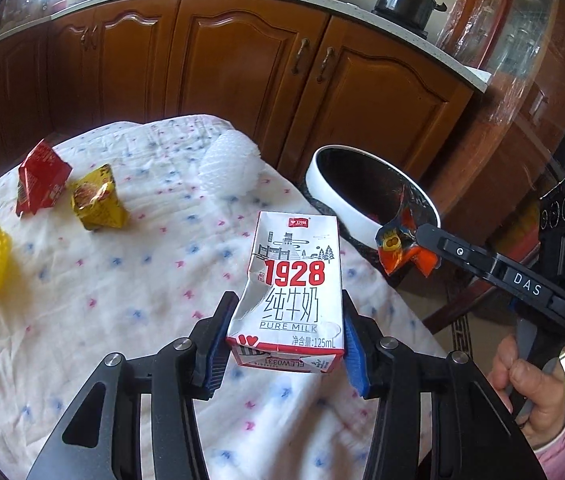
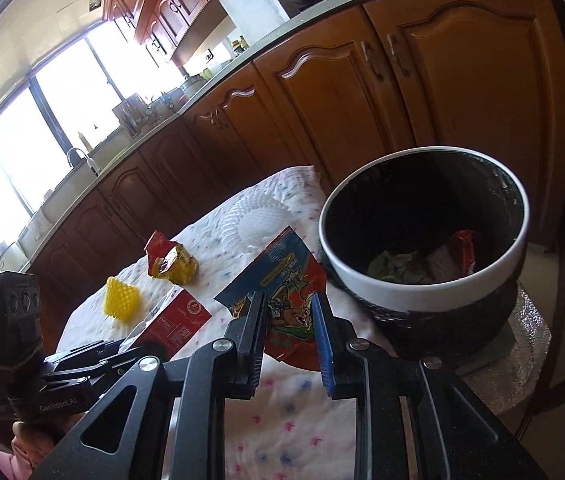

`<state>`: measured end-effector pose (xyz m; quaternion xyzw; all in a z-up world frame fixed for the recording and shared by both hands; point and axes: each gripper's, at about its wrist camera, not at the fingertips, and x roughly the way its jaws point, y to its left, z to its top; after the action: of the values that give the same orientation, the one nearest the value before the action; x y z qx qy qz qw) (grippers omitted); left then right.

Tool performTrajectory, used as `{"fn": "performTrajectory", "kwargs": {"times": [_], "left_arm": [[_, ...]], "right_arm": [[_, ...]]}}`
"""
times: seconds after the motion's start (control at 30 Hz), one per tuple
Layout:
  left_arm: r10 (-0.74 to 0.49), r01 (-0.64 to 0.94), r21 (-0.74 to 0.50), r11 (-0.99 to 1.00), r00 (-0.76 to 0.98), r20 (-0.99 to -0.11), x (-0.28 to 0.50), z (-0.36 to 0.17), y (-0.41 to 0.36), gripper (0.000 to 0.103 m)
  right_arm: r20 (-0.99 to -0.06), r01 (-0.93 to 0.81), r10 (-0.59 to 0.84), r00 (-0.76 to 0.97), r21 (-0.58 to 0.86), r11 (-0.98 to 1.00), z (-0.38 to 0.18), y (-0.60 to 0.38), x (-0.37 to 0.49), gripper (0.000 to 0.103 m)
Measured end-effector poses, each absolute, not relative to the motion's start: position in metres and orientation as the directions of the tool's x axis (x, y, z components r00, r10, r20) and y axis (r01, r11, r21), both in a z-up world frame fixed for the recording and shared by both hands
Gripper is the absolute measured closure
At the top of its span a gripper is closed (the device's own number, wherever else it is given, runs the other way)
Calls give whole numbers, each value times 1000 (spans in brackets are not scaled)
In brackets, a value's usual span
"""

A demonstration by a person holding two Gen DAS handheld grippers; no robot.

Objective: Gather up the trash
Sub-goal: 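Carry the carton and red box over the bin and open both grippers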

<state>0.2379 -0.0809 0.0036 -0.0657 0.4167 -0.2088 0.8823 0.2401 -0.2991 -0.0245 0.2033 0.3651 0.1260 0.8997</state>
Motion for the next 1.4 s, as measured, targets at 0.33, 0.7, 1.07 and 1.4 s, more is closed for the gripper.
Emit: {"fn": "performTrajectory", "kwargs": {"times": [0.33,0.7,1.07,1.4], "left_arm": [[-447,399,-246,884,563,-695,278,13,-134,57],[-418,454,-158,877,557,-718,328,8,-189,57],[-368,459,-109,882,523,-769,373,-10,-225,57],[-353,448,-115,887,496,-793,391,-19,-241,49]], "right_arm": [[-581,-18,309,753,452,892,-11,-347,245,80],[-603,35,251,757,420,907,-12,-382,274,80],[-655,55,231,720,385,921,-27,-397,301,80],[-686,59,234,689,375,925,-35,-399,318,69]]}}
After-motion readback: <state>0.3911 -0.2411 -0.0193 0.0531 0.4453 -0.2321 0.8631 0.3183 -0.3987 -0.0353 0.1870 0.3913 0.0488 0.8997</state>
